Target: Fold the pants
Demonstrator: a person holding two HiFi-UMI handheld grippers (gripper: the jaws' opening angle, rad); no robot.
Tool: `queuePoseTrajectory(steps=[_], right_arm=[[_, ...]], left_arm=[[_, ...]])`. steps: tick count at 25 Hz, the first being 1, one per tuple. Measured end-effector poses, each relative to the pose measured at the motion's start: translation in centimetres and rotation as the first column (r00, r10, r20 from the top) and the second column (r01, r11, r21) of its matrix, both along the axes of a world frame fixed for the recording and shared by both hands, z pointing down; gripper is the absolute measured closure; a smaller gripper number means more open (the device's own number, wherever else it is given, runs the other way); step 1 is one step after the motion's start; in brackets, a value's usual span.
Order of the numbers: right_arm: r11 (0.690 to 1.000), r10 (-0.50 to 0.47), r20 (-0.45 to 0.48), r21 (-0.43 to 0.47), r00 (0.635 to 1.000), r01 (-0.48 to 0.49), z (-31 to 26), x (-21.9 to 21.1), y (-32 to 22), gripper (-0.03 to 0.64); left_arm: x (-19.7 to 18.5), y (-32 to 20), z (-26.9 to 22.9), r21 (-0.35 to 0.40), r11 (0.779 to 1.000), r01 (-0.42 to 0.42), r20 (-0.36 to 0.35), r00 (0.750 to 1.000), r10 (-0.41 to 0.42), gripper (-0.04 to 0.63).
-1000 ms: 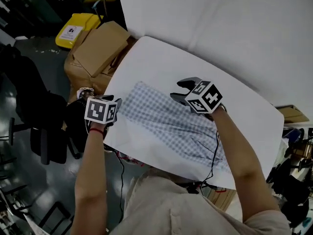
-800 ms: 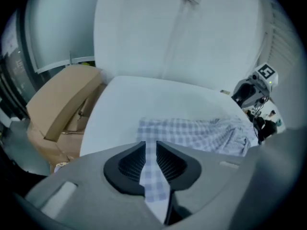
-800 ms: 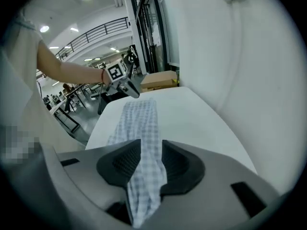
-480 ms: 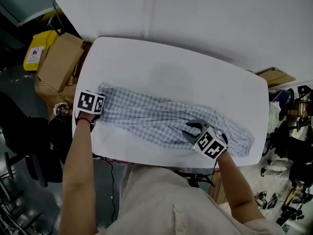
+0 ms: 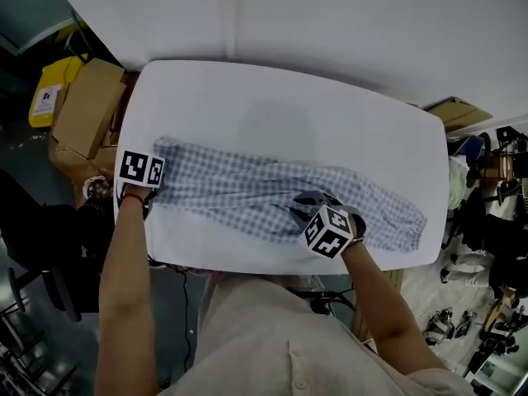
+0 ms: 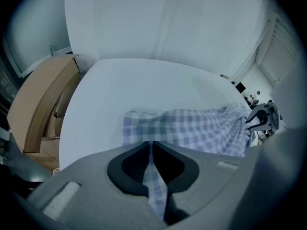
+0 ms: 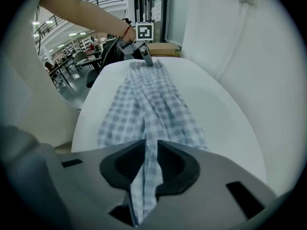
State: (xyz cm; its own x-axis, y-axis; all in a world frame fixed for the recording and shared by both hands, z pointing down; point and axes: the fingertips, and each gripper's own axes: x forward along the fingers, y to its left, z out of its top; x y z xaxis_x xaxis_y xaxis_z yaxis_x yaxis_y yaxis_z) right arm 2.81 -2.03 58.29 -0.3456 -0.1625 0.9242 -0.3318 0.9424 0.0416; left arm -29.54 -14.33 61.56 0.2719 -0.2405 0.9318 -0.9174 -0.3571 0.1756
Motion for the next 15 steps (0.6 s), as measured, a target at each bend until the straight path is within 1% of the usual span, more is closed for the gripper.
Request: queuePoseTrajectory(steps=[3, 5, 7, 9, 10, 11, 15], right_arm=[[0.999, -0.039, -0.039, -0.005, 0.998, 0.039, 1.0, -0.6, -0.3, 0.534], [0.997, -0.072, -0.064, -0.027, 0.995, 0.070, 1.7, -0.8, -0.2, 0.534], [0.993, -0.100, -0.071, -0.063, 0.992, 0.096, 2.2, -1.0, 0.0, 0.508], [0.990, -0.116, -0.077, -0.088, 0.990, 0.109, 2.5, -1.0, 0.1, 0.503], [0.990, -0.117, -0.081, -0.092, 0.990, 0.109, 2.5, -1.0, 0.0, 0.527], [0.990, -0.114, -0.084, -0.096, 0.990, 0.106, 2.5, -0.9, -0.2, 0.572], [0.986, -0.105, -0.066, -0.140, 0.992, 0.095, 1.8, -0.6, -0.4, 0.588]], left_arm=[[0.0, 0.0, 0.0, -0.002, 1.000, -0.001, -0.002, 1.000, 0.001, 0.561], [0.1, 0.0, 0.0, -0.008, 1.000, -0.001, -0.003, 1.000, 0.001, 0.561], [0.1, -0.1, 0.1, -0.019, 1.000, -0.009, 0.005, 1.000, 0.009, 0.561], [0.1, -0.2, 0.1, -0.030, 0.999, -0.025, 0.020, 0.999, 0.025, 0.561], [0.2, -0.2, 0.1, -0.036, 0.999, -0.031, 0.025, 0.999, 0.032, 0.561], [0.2, -0.1, 0.1, -0.041, 0.999, -0.035, 0.029, 0.999, 0.036, 0.561], [0.1, -0.1, 0.2, -0.052, 0.998, -0.031, 0.023, 0.999, 0.033, 0.563]])
